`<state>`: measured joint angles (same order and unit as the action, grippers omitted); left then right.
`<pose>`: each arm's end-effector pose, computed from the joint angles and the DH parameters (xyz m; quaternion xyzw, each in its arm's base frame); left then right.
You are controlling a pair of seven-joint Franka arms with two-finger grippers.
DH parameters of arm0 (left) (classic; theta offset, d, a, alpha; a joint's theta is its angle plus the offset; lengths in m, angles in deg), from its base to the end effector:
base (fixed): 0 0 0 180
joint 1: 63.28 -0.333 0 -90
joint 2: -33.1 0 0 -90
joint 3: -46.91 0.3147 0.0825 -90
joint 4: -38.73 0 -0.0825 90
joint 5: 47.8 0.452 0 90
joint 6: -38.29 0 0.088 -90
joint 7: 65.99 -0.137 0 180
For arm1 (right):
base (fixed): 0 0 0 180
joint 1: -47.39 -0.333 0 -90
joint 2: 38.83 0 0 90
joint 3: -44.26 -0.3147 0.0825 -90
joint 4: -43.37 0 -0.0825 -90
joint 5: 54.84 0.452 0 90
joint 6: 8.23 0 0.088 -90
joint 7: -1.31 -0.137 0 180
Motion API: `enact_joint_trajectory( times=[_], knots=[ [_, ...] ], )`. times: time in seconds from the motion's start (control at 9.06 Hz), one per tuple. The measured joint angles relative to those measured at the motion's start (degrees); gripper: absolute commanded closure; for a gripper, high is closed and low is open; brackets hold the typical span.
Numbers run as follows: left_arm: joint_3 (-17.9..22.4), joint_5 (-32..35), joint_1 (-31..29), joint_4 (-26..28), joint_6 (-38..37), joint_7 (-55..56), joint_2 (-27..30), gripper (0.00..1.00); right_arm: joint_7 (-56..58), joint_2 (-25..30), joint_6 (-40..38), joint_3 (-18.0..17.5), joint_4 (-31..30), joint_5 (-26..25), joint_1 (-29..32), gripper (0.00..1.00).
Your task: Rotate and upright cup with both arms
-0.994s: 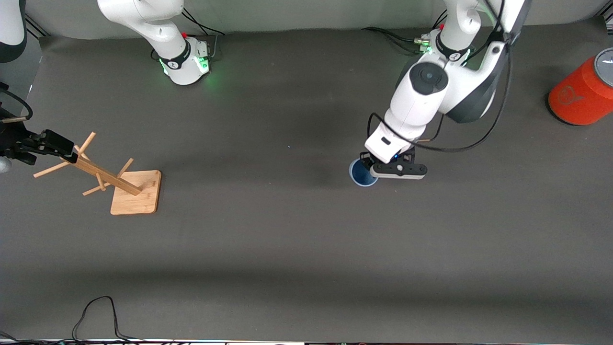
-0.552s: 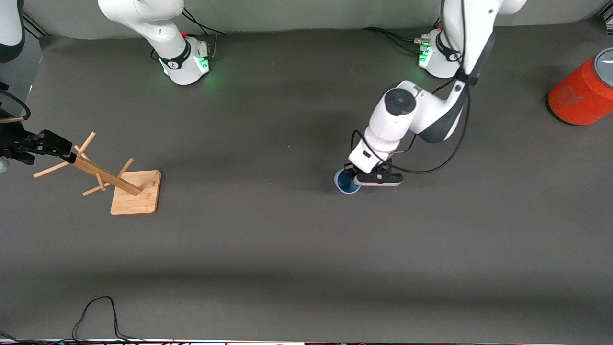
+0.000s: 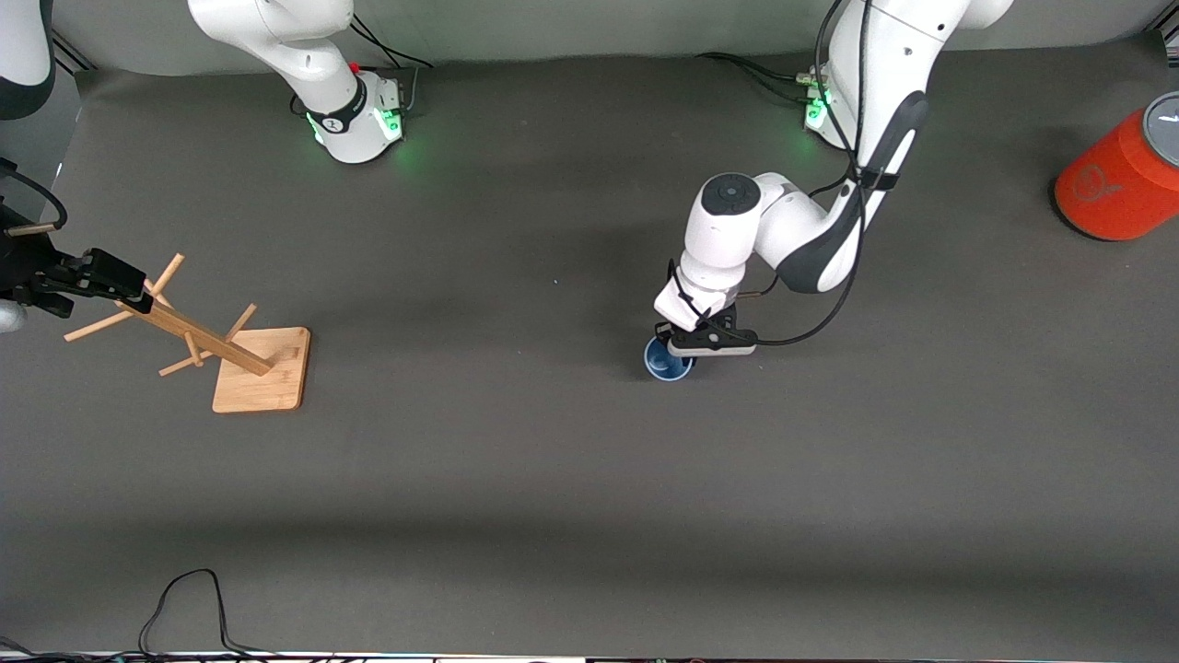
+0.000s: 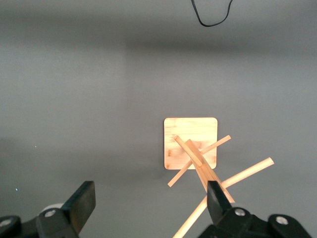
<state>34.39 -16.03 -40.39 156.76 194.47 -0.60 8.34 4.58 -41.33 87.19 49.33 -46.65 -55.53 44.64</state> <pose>0.5306 -0.3963 0.1668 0.9865 0.0362 0.1557 0.0348 0.6456 -0.0267 0.5741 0.9996 0.0088 0.0250 0.0092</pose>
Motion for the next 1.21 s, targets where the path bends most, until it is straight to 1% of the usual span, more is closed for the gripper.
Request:
enact_joint_trajectory(
  times=[0.11,0.44,0.55,0.66,0.77,0.88,0.99,1.1,1.21],
  knots=[
    [0.1,0.5,0.0,0.0,0.0,0.6,0.0,0.01,0.0,0.0,0.0,0.0,0.0,0.0,0.0,0.0],
    [0.3,0.6,-0.5,-0.7,-0.7,0.9,0.1,0.0,0.0,-0.3,0.0,0.0,0.0,0.0,0.0,0.0],
    [0.3,0.4,-0.7,-2.3,-3.9,0.9,0.6,0.0,0.0,-0.4,0.0,0.0,0.0,0.0,0.0,0.0],
    [0.1,-0.6,-0.7,-4.9,-8.7,0.6,1.1,0.0,0.0,-0.5,0.0,0.0,0.2,0.0,0.0,0.0],
    [-0.6,-4.1,-0.7,-8.2,-13.8,-1.7,1.8,0.0,0.0,-0.5,0.0,0.0,0.3,0.0,0.0,0.0],
    [-1.3,-11.5,-0.7,-12.8,-21.8,-8.5,3.0,0.0,0.0,-0.5,0.0,-0.1,0.3,0.0,0.0,0.0],
    [-1.2,-17.3,-1.0,-17.7,-30.3,-15.5,4.2,0.0,0.0,-0.6,0.0,-0.1,0.4,0.0,0.0,0.0],
    [-1.0,-21.1,-2.7,-22.9,-39.0,-22.2,5.5,0.0,0.0,-0.7,0.0,-0.1,0.4,0.0,0.0,0.0],
    [-0.8,-24.0,-5.7,-27.1,-46.2,-28.8,6.7,0.0,0.0,-0.8,0.0,-0.1,0.4,0.0,0.0,0.0]
  ],
)
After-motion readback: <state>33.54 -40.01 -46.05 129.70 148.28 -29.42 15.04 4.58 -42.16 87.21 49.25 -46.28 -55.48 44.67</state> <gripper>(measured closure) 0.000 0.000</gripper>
